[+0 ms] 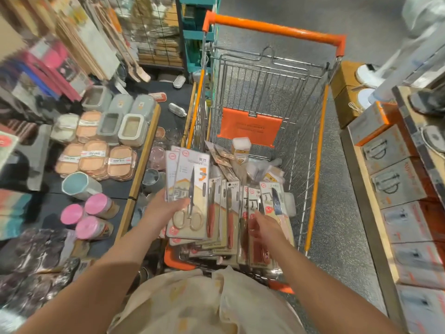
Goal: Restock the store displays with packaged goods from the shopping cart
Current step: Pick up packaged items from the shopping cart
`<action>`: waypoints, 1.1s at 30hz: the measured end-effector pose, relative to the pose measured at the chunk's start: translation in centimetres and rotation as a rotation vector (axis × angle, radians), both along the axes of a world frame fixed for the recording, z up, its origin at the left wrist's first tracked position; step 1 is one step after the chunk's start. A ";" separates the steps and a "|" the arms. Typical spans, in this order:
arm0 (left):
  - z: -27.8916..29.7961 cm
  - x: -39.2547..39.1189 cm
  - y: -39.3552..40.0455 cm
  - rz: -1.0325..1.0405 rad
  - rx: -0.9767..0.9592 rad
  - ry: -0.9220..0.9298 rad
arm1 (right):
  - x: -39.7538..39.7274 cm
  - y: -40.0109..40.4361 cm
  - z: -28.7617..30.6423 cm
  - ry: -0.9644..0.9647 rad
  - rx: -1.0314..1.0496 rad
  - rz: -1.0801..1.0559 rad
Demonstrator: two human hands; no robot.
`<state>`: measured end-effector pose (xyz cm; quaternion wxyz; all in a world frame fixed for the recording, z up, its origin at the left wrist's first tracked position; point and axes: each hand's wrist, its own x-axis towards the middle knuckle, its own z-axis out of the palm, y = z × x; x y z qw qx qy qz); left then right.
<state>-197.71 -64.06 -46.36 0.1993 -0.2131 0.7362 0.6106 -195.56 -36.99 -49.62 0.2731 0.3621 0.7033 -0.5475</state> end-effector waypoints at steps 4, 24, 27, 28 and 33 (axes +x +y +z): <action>0.6 -0.5 -2.6 0.135 -0.035 -0.012 | -0.3 -0.8 -0.5 -0.048 -0.036 0.104; -2.2 -4.0 7.5 0.061 0.094 -0.174 | -14.3 1.9 -4.6 0.040 -0.055 -0.056; -4.2 -4.5 8.3 0.161 0.103 -0.269 | -18.2 2.4 -6.0 0.039 -0.036 -0.082; -4.4 -4.7 8.4 0.167 0.098 -0.295 | -19.3 2.6 -6.6 0.040 -0.021 -0.089; -5.7 -6.4 8.4 0.154 0.071 -0.325 | -23.6 3.0 -9.9 -0.093 0.101 0.061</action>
